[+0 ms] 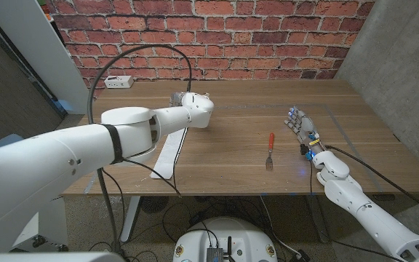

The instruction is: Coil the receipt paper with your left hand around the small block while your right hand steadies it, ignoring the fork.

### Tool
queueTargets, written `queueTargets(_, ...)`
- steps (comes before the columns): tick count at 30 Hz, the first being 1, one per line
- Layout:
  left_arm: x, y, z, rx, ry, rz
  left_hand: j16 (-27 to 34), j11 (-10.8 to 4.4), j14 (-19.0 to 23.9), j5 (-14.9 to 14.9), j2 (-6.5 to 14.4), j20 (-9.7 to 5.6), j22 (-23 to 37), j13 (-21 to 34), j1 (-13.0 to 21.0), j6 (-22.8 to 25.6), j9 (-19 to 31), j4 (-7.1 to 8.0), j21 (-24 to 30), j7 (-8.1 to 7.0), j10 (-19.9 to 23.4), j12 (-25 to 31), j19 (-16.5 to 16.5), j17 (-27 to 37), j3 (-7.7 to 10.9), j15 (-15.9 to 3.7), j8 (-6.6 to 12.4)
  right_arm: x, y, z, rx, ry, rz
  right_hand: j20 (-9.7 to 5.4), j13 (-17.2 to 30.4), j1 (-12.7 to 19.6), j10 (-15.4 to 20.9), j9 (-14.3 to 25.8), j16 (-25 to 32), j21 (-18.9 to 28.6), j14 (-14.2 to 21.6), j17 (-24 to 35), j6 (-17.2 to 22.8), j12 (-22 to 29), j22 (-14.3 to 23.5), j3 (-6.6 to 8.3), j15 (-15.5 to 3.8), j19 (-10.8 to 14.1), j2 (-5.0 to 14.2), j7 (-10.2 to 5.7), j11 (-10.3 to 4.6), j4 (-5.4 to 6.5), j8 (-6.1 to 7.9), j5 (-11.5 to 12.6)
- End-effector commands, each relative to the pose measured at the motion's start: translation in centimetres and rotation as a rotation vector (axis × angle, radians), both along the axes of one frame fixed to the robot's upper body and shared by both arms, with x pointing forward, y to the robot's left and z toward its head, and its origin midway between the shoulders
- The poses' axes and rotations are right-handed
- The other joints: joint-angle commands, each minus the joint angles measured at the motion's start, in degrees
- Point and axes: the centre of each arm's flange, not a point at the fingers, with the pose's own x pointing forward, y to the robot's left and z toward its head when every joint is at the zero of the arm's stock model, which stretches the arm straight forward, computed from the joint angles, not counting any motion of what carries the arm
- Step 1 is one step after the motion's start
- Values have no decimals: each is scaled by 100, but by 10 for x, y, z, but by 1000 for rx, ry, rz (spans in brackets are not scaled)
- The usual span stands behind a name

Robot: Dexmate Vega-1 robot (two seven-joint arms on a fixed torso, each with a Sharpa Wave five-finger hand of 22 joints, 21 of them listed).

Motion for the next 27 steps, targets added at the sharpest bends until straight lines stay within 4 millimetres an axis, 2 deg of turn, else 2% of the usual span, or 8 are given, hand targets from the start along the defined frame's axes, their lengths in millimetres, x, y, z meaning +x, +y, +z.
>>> queueTargets(1,-10,5,1,48,-101,16,424,-346,471,-8,423,8,75,276,645,291,190,4,201,-265,857,355,135,430,-118,-440,16,4,5,6,-12,-4,3,16,9,-43,62,19,46,21,26,20,32,18,8,-25,16,22,31,3,3,-4,-21,-5)
queueTargets(6,-22,5,3,74,-166,-3,531,-413,549,8,441,16,98,404,728,280,194,11,259,-191,934,483,121,597,-147,-445,-20,4,8,10,-19,-9,6,16,9,-46,62,19,43,21,28,19,31,16,8,-24,16,23,31,3,2,-6,-23,-5)
queueTargets(16,-53,5,6,121,-276,-46,560,-441,557,26,447,12,121,566,779,305,203,47,330,-185,941,619,103,737,-170,-447,-49,1,17,16,-29,-20,13,15,9,-47,64,19,38,20,30,18,37,13,8,-20,15,23,33,5,1,-11,-24,-3)
queueTargets(27,-80,8,8,48,-249,-158,528,-453,536,36,438,5,137,742,796,326,209,92,405,-190,893,742,68,844,-187,-446,-83,-11,30,14,-37,-25,7,13,10,-53,72,19,33,19,33,17,41,12,8,-17,14,24,36,7,3,-15,-26,-2)
